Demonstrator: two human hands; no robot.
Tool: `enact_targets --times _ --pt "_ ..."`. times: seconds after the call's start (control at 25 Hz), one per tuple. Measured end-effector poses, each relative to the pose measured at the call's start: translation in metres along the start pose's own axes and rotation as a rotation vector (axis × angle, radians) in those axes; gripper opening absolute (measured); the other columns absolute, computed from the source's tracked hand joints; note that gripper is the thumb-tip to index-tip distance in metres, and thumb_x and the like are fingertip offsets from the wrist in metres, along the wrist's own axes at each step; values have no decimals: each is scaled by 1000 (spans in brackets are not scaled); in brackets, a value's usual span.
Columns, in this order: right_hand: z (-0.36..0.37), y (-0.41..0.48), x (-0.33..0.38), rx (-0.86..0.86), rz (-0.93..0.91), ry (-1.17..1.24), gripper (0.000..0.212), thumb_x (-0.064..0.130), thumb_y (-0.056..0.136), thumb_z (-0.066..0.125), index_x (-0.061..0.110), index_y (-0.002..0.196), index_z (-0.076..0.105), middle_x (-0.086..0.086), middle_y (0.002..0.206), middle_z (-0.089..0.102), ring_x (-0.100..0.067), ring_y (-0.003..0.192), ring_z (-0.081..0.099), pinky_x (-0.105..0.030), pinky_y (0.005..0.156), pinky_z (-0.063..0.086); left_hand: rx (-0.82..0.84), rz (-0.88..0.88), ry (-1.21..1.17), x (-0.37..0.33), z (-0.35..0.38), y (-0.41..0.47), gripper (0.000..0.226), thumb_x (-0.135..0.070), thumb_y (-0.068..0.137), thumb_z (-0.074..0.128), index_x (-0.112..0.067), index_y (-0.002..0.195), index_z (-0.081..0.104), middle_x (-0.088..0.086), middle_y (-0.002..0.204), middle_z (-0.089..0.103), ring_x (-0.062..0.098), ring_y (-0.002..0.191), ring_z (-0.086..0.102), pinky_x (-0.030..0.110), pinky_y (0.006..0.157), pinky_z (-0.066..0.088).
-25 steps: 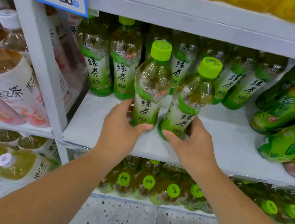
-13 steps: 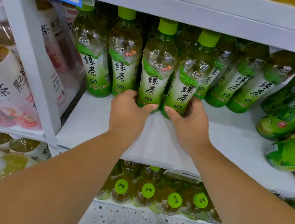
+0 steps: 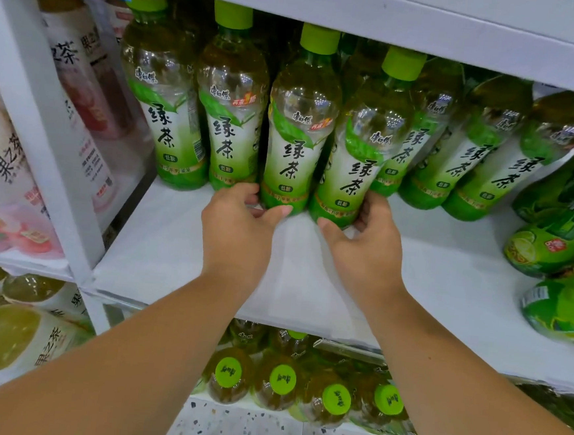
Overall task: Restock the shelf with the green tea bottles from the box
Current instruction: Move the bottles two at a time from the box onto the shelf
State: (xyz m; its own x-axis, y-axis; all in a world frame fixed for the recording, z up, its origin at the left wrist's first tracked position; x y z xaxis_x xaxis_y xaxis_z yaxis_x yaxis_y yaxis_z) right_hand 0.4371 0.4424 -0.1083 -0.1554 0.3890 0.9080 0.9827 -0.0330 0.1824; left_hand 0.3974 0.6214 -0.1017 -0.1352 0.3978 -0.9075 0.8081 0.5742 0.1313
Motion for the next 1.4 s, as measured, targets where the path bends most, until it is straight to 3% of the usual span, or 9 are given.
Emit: enact_targets --times 0.04,0.12,0.28,0.44,0.64,0.92,1.08,1.24,1.4 --pt "0 0 0 -1 -1 -1 58 35 72 78 33 125 55 22 114 66 -2 110 63 -39 98 53 -15 -20 -14 -1 0 -1 25 -32 74 87 -27 92 71 -9 81 66 -4 67 59 7 64 44" --pt "1 0 0 -1 3 14 59 32 75 80 30 129 58 19 117 67 -2 111 63 -38 99 53 -46 -45 -34 -5 0 -3 33 -34 73 88 -40 67 56 -15 69 62 -4 60 58 8 61 45" --pt "1 2 0 -7 8 18 61 29 79 81 27 135 57 15 123 67 -1 114 61 -34 102 51 -48 -46 -20 -4 2 -2 34 -34 73 87 -34 58 56 -14 60 60 -8 56 54 2 56 41" --pt "0 2 2 2 7 -20 60 32 80 79 29 136 57 17 123 66 2 113 60 -26 100 50 -26 -27 33 -2 3 -2 24 -36 76 84 -18 70 70 -4 67 64 2 58 53 5 55 38" --pt "1 1 4 -29 -10 -65 58 34 80 80 27 134 58 15 118 68 2 107 61 -16 93 48 15 0 97 -5 2 -3 26 -37 81 80 -15 73 68 4 78 65 11 65 56 7 56 35" --pt "0 1 7 18 -12 -68 54 27 85 77 20 134 56 6 120 67 -8 110 62 -27 97 50 144 -39 140 -14 -3 1 15 -17 83 72 -3 85 66 7 78 64 22 76 58 21 58 41" --pt "-6 1 22 132 66 -106 46 30 95 64 19 138 51 6 125 65 -12 115 60 -28 99 45 273 -100 152 -30 -11 -4 17 -25 86 66 -10 90 59 -3 75 53 23 79 54 28 60 38" --pt "-12 -3 40 205 239 -241 46 46 99 50 17 134 53 -4 126 64 -26 118 58 -27 87 38 447 -193 169 -40 -29 -18 59 -49 95 54 -14 143 47 0 127 59 26 122 53 35 96 42" --pt "-22 -36 42 245 385 -155 46 46 100 46 19 136 53 -2 125 59 -22 111 55 -34 93 43 572 -269 89 -41 -50 -33 66 -58 94 49 -21 149 43 -2 146 50 21 131 46 35 102 35"
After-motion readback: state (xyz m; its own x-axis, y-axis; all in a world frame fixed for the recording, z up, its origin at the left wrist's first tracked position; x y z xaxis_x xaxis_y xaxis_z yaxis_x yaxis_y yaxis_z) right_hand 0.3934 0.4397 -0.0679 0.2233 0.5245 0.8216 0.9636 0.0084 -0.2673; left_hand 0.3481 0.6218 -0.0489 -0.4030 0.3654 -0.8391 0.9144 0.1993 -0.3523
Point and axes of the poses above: each hand's wrist, its own y-axis towards the middle knuckle, its own z-axis out of the palm, x = y × z, the point moved 3 cm from there along y, towards the middle knuckle
